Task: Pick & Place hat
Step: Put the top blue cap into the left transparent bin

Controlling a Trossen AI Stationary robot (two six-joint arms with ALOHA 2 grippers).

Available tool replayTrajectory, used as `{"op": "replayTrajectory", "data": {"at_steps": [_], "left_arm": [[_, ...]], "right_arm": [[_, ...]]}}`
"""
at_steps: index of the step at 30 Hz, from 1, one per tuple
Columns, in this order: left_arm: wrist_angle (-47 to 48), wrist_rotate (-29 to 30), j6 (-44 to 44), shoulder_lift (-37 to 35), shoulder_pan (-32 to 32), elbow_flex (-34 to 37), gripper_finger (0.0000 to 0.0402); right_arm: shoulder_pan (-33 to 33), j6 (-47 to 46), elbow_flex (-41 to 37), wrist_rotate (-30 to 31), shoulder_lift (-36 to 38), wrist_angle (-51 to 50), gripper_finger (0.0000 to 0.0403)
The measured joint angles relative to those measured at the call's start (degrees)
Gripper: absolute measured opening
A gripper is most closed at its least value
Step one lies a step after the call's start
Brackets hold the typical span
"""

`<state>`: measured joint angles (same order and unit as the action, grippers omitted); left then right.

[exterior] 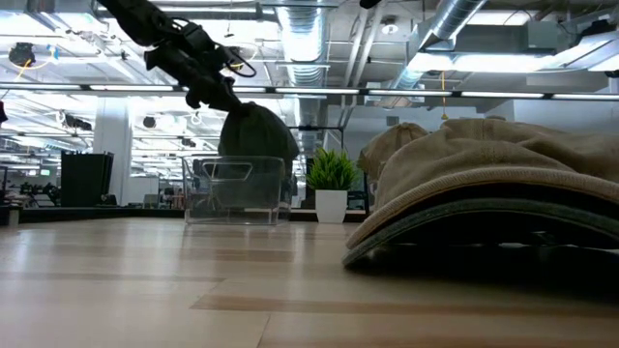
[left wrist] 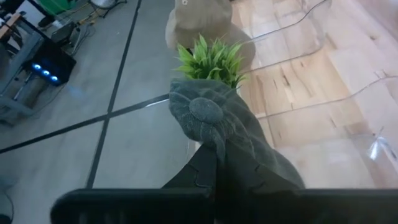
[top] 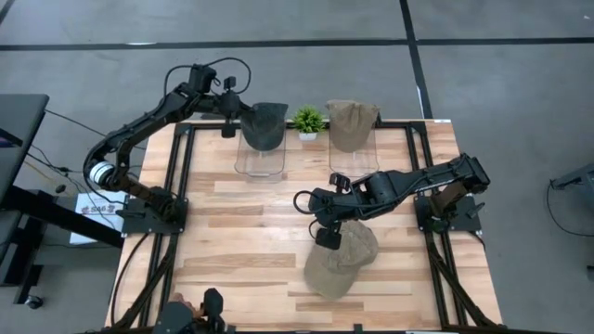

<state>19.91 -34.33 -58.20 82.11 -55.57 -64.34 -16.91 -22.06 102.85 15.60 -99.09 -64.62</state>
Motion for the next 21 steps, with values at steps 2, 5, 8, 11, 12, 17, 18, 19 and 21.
{"op": "replayTrajectory", "data": {"at_steps": [2, 5, 8, 11, 12, 17, 18, 19, 21], "left_arm": [[-0.94, 0.02, 0.12, 0.00, -0.07, 0.54, 0.0016], [-1.86, 0.02, 0.12, 0.00, -0.05, 1.10, 0.0027], [-2.63, 0.08, 0.12, 0.00, -0.05, 1.92, 0.0038], [-3.89, 0.43, 0.14, 0.00, -0.05, 2.57, 0.0048], [-4.05, 0.68, 0.14, 0.00, -0.05, 2.71, 0.0051], [-4.93, 1.77, 0.14, 0.00, -0.05, 3.26, 0.0072], [-4.94, 1.75, 0.14, 0.00, -0.05, 3.26, 0.0076], [-4.96, 1.75, 0.16, 0.00, -0.05, 3.26, 0.0081], [-4.99, 1.87, 0.38, 0.00, -0.05, 3.26, 0.0089]], "right_arm": [[0.00, 0.02, 0.00, 0.01, 0.00, 0.00, 0.0061], [0.00, 0.02, 0.00, 0.04, 0.00, 0.02, 0.0061], [0.01, 0.07, 0.00, 0.04, 0.00, 0.19, 0.0061], [0.00, 0.09, 0.00, 0.08, -0.01, 0.39, 0.0061], [0.01, 0.09, 0.00, 0.08, -0.01, 0.39, 0.0061], [0.00, 0.09, 0.00, 0.12, -0.02, 0.39, 0.0061], [0.02, 0.11, 0.00, 0.12, -0.02, 0.39, 0.0061], [0.01, 0.11, 0.00, 0.14, 0.00, 0.39, 0.0061], [0.01, 0.11, 0.00, 0.14, -0.02, 0.39, 0.0061]]}}
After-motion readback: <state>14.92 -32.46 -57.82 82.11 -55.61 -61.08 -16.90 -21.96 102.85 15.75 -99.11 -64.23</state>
